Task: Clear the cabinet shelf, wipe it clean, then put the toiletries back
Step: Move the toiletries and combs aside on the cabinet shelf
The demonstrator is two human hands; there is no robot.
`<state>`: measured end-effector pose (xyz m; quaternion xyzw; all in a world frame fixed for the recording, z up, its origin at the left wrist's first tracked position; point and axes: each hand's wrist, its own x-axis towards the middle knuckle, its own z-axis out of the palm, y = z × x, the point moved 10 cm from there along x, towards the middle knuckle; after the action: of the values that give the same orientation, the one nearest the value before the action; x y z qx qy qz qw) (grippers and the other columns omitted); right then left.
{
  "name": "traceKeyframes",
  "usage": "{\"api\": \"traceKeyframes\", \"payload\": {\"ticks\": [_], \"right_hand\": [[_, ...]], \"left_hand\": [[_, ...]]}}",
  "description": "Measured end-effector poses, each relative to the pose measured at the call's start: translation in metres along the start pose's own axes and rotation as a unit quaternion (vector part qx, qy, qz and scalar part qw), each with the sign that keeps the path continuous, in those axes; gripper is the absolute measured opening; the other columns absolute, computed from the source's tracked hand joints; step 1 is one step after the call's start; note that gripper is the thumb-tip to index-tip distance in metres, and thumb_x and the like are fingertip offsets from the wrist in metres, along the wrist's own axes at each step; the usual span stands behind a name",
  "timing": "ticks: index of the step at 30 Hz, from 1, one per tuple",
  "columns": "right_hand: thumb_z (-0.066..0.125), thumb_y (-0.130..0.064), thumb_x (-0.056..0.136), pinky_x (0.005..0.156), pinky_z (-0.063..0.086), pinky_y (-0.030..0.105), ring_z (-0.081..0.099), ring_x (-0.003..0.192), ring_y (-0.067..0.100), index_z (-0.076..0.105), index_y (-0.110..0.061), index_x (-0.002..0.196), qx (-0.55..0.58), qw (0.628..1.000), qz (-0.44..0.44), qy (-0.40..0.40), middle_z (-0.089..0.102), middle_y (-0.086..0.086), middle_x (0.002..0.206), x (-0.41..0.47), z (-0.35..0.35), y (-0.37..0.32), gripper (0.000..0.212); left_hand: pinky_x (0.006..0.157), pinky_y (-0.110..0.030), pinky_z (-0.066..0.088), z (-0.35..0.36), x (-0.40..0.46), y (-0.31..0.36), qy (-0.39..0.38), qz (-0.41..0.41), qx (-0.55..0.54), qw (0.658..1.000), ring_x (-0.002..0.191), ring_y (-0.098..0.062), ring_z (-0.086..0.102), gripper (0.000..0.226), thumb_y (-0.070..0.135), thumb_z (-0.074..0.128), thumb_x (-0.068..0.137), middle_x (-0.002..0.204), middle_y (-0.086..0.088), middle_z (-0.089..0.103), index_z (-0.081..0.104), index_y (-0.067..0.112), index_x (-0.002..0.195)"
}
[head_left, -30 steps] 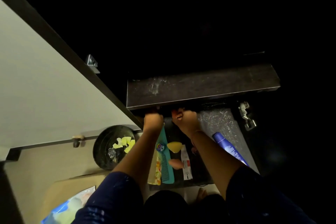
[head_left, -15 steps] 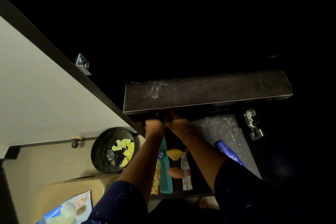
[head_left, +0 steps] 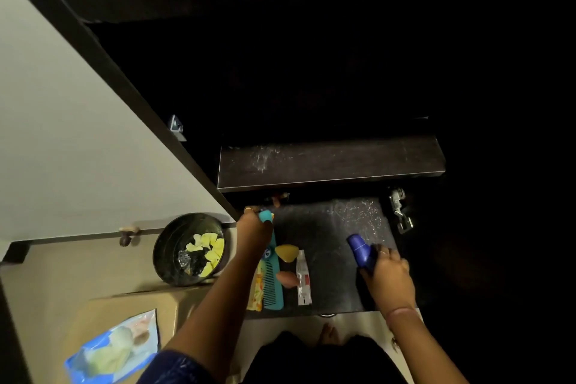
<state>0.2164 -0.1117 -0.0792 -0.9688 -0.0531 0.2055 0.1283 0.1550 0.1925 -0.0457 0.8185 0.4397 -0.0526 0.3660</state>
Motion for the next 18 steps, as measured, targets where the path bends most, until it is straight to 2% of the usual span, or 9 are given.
{"api": "traceKeyframes", "payload": {"ticks": [3, 5, 7, 9, 11, 14, 18], "right_hand": [[0.064, -0.033, 0.082, 0.085, 0.049, 0.035, 0.055, 0.107, 0.026, 0.046, -0.015, 0.127, -0.031, 0.999, 0.008, -0.016, 0.057, 0.008, 0.119, -0.004, 0.007, 0.006, 0.052], [0.064, -0.035, 0.081, 0.083, 0.048, 0.033, 0.057, 0.105, 0.025, 0.048, -0.014, 0.123, -0.049, 0.999, 0.005, -0.021, 0.056, 0.007, 0.117, -0.001, 0.008, 0.003, 0.050], [0.065, -0.036, 0.080, 0.077, 0.047, 0.031, 0.058, 0.100, 0.025, 0.052, -0.012, 0.119, -0.025, 0.999, 0.020, -0.031, 0.054, 0.008, 0.116, 0.003, 0.007, -0.001, 0.047], [0.066, -0.036, 0.080, 0.067, 0.044, 0.027, 0.061, 0.089, 0.026, 0.056, -0.011, 0.113, 0.028, 0.999, 0.033, -0.031, 0.054, 0.010, 0.111, 0.006, -0.001, -0.008, 0.042], [0.073, -0.035, 0.075, 0.064, 0.041, 0.027, 0.061, 0.083, 0.026, 0.058, -0.011, 0.105, 0.079, 0.997, 0.015, -0.015, 0.058, 0.010, 0.102, 0.014, -0.015, -0.025, 0.040], [0.082, -0.024, 0.067, 0.070, 0.042, 0.027, 0.058, 0.082, 0.022, 0.061, -0.011, 0.102, 0.216, 0.976, -0.021, -0.012, 0.061, 0.005, 0.092, 0.026, -0.034, -0.064, 0.043], [0.078, -0.008, 0.072, 0.078, 0.049, 0.024, 0.064, 0.086, 0.016, 0.064, -0.006, 0.107, 0.354, 0.930, -0.075, -0.056, 0.069, 0.007, 0.097, 0.037, -0.038, -0.124, 0.038]], "left_hand": [[0.072, -0.023, 0.043, -0.004, -0.011, -0.003, -0.007, 0.004, -0.006, 1.000, 0.092, -0.017, 0.056, 0.028, 0.017, 0.051, 0.094, 0.111, -0.013, 0.062, 0.053, 0.001, 0.116], [0.078, -0.029, 0.051, -0.005, -0.013, -0.009, -0.011, -0.005, -0.028, 1.000, 0.097, -0.023, 0.061, 0.028, 0.017, 0.052, 0.092, 0.109, -0.014, 0.063, 0.055, 0.002, 0.115], [0.085, -0.033, 0.050, -0.010, -0.015, -0.017, -0.013, -0.027, -0.067, 0.997, 0.103, -0.028, 0.062, 0.028, 0.017, 0.053, 0.091, 0.110, -0.012, 0.065, 0.058, 0.005, 0.115], [0.084, -0.029, 0.047, -0.013, -0.016, -0.024, -0.015, -0.030, -0.104, 0.994, 0.105, -0.026, 0.062, 0.027, 0.016, 0.054, 0.089, 0.111, -0.009, 0.066, 0.060, 0.009, 0.115], [0.077, -0.023, 0.047, -0.016, -0.018, -0.027, -0.016, -0.021, -0.129, 0.991, 0.103, -0.024, 0.062, 0.025, 0.015, 0.054, 0.089, 0.108, -0.007, 0.066, 0.062, 0.011, 0.112], [0.062, -0.018, 0.045, -0.019, -0.025, -0.026, -0.015, 0.002, -0.153, 0.988, 0.091, -0.022, 0.062, 0.022, 0.017, 0.048, 0.093, 0.097, -0.009, 0.065, 0.063, 0.004, 0.102], [0.068, -0.021, 0.049, -0.023, -0.028, -0.025, -0.012, 0.036, -0.169, 0.985, 0.083, -0.013, 0.059, 0.021, 0.016, 0.048, 0.094, 0.096, -0.007, 0.062, 0.063, 0.002, 0.100]]}}
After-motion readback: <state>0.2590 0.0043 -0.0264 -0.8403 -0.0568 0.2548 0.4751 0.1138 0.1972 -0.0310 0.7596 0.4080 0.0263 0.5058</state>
